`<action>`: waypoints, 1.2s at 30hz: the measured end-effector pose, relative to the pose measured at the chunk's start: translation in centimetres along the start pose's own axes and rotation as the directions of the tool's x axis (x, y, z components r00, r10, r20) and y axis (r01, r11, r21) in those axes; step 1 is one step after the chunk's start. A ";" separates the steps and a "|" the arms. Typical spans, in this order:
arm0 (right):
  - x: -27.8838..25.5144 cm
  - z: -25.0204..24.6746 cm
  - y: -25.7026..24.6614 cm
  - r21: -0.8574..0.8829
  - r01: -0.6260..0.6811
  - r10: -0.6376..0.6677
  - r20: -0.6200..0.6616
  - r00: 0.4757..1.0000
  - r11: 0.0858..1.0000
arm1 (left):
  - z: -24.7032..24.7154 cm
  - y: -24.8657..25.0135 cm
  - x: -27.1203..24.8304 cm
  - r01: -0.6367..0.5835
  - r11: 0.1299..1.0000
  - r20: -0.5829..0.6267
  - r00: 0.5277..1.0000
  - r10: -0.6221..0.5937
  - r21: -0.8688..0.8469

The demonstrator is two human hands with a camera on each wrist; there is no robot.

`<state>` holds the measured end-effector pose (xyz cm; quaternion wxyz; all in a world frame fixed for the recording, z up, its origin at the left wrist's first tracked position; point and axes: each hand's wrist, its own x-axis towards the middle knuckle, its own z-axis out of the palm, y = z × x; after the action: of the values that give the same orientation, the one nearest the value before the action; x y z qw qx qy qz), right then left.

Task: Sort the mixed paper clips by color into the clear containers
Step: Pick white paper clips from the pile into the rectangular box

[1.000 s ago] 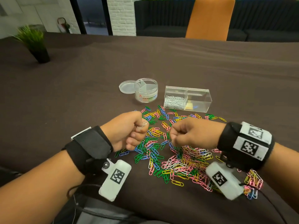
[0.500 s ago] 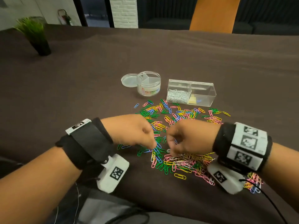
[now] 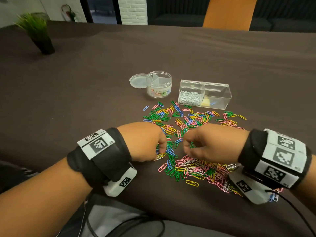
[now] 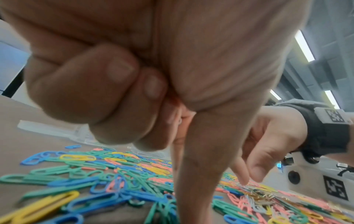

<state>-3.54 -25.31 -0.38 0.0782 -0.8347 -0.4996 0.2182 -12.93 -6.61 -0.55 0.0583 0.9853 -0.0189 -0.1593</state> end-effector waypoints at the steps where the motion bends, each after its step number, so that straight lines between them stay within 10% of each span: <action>1: -0.2 0.1 0.1 -0.047 0.012 -0.013 -0.008 1.000 0.999 | 0.0 -0.2 -0.1 0.004 1.000 0.001 1.000 -0.004 -0.009; 18: -0.5 1.6 0.0 -0.300 0.018 -0.020 -0.003 1.000 0.954 | 0.3 -0.2 0.1 -0.001 0.999 0.007 1.000 0.001 0.039; 27: -0.3 0.2 1.3 0.096 -0.027 0.031 -0.032 0.999 0.995 | 0.2 -0.7 -0.2 -0.043 0.999 0.033 0.999 0.043 -0.004; 31: -0.2 -0.7 2.7 0.758 -0.102 0.104 0.045 0.994 0.645 | -0.7 -2.0 0.1 -0.052 0.990 0.059 0.996 0.061 -0.134; 36: 1.3 -2.7 4.9 0.895 -0.078 0.231 -0.028 0.972 0.439 | -1.1 -3.2 2.0 -0.121 0.991 -0.048 0.992 0.118 -0.059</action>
<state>2.12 -26.32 -0.11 0.5180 -0.7264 -0.2262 0.3910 -10.61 -3.45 -0.47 0.0987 0.9834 -0.0718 -0.1343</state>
